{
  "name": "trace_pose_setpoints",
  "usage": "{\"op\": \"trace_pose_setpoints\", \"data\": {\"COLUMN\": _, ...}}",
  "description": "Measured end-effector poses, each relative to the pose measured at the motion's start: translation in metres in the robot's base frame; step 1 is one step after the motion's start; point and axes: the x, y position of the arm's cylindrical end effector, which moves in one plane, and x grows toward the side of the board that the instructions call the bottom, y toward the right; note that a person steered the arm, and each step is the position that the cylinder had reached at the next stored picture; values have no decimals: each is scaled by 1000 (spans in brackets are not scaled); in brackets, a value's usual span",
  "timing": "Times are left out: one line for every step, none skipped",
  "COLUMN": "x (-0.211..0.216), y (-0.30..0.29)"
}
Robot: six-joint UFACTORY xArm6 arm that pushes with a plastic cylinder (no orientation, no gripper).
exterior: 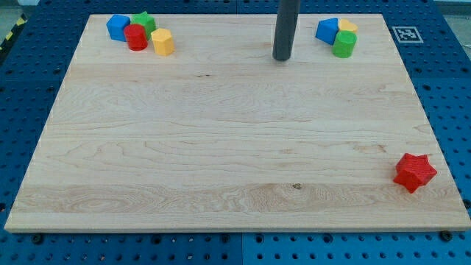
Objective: Push the blue triangle along with the green circle down a bit
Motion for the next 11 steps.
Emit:
{"op": "trace_pose_setpoints", "data": {"x": -56, "y": 1}}
{"op": "trace_pose_setpoints", "data": {"x": -99, "y": 31}}
{"op": "trace_pose_setpoints", "data": {"x": -98, "y": 41}}
{"op": "trace_pose_setpoints", "data": {"x": -90, "y": 42}}
{"op": "trace_pose_setpoints", "data": {"x": -79, "y": 70}}
{"op": "trace_pose_setpoints", "data": {"x": -70, "y": 87}}
{"op": "trace_pose_setpoints", "data": {"x": -59, "y": 87}}
{"op": "trace_pose_setpoints", "data": {"x": -51, "y": 90}}
{"op": "trace_pose_setpoints", "data": {"x": -45, "y": 93}}
{"op": "trace_pose_setpoints", "data": {"x": -35, "y": 94}}
{"op": "trace_pose_setpoints", "data": {"x": -20, "y": 94}}
